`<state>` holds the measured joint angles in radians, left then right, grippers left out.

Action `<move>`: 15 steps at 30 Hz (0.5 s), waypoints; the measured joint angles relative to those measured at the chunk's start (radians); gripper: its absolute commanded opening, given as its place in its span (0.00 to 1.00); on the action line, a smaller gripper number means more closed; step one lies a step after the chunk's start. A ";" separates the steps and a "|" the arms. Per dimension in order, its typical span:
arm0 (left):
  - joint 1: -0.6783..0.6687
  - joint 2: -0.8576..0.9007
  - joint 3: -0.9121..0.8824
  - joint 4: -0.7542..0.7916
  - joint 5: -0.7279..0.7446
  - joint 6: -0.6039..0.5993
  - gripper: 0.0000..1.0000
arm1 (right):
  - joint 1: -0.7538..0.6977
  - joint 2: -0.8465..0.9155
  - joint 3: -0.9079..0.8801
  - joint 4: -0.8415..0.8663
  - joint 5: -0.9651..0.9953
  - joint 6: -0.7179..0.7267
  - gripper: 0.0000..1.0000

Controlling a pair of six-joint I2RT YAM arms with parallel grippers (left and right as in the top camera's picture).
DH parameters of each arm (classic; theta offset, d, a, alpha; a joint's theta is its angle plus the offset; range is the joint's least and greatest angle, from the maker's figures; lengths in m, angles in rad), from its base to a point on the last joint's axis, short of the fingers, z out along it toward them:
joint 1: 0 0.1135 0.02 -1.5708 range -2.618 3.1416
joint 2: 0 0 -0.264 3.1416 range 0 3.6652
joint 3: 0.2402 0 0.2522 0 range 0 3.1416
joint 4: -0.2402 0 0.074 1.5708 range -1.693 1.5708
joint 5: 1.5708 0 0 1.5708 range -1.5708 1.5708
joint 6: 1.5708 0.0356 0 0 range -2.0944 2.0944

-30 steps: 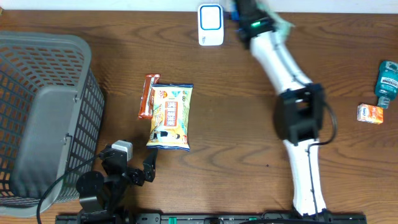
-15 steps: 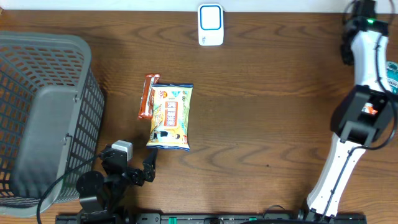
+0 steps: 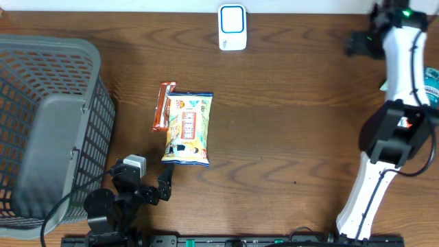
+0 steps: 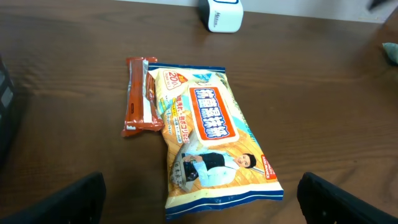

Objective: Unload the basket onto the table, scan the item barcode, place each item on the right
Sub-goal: 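Carry the green wipe pack to the right edge and release it, then reach the right gripper to the yellow wipe pack and grasp it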

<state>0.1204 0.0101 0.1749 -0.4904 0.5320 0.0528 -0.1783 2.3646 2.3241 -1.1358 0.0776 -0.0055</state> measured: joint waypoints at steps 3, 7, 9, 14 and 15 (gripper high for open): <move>0.000 0.000 0.000 0.000 0.000 0.000 0.98 | 0.106 -0.035 0.007 -0.021 -0.211 0.100 0.99; 0.000 0.000 0.000 0.000 0.000 0.000 0.98 | 0.264 -0.035 0.010 -0.061 -0.390 0.220 0.99; 0.000 0.000 0.000 0.000 0.000 0.000 0.98 | 0.355 -0.031 0.010 -0.089 -0.442 0.265 0.99; 0.000 0.000 0.000 0.000 0.000 0.000 0.98 | 0.572 -0.031 0.006 -0.042 -0.435 0.291 0.99; 0.000 0.000 0.000 0.000 0.000 0.000 0.98 | 0.613 -0.031 0.002 -0.027 -0.408 0.291 0.99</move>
<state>0.1204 0.0105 0.1753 -0.4904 0.5320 0.0528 0.4347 2.3341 2.3260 -1.1629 -0.3302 0.2855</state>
